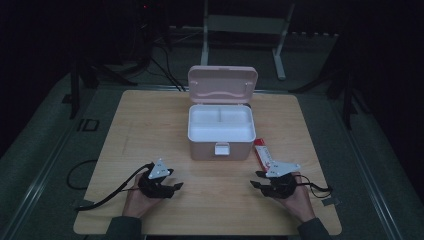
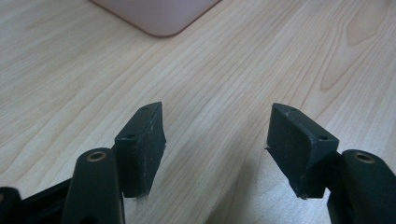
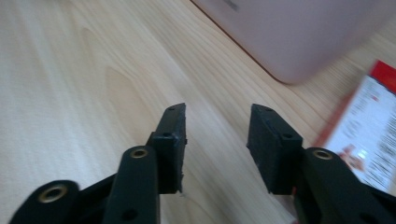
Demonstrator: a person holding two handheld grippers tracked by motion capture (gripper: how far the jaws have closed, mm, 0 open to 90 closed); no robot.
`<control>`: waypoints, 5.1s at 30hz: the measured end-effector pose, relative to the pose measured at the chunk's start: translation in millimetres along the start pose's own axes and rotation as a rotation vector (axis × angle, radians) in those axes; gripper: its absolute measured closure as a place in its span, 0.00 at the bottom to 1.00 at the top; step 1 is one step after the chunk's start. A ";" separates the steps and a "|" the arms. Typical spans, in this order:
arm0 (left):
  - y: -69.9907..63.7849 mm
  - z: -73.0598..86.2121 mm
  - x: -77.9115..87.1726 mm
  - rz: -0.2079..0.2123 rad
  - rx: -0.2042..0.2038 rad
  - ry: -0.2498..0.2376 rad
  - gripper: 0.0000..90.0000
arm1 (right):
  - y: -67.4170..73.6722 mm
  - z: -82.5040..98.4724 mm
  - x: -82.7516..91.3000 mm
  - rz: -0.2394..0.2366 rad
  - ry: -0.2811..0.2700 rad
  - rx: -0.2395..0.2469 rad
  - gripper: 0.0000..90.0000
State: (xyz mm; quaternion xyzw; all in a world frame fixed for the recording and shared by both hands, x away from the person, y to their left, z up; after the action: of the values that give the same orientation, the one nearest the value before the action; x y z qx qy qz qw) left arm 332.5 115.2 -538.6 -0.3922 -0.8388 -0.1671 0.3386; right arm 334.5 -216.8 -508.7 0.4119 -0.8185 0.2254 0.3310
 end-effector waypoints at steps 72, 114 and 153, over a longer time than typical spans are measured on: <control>-4.0 -2.6 5.3 -0.037 -0.034 -0.009 0.43 | -20.6 55.9 19.3 0.172 0.206 -0.191 0.43; 58.1 -146.0 -5.8 -0.065 0.132 -0.089 0.43 | -99.1 -109.7 -8.6 0.084 -0.051 -0.160 0.52; 24.8 -130.8 20.7 -0.089 0.071 -0.092 0.46 | -79.0 -94.4 25.4 0.065 -0.091 -0.148 0.52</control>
State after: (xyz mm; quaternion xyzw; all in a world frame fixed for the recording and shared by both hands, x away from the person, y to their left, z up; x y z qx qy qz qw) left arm 399.2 70.8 -430.3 -0.3496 -0.8754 -0.1339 0.3057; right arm 421.9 -213.7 -418.5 0.3691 -0.8602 0.1559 0.3155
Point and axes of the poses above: each handheld gripper's, and its own axes: x roughly backward along the jaws, z roughly out of its underside, y roughly to its left, the point moved 7 cm from there along -x, roughly forward along the jaws, and after that the axes turned 4 degrees about y, right-handed, at the moved point
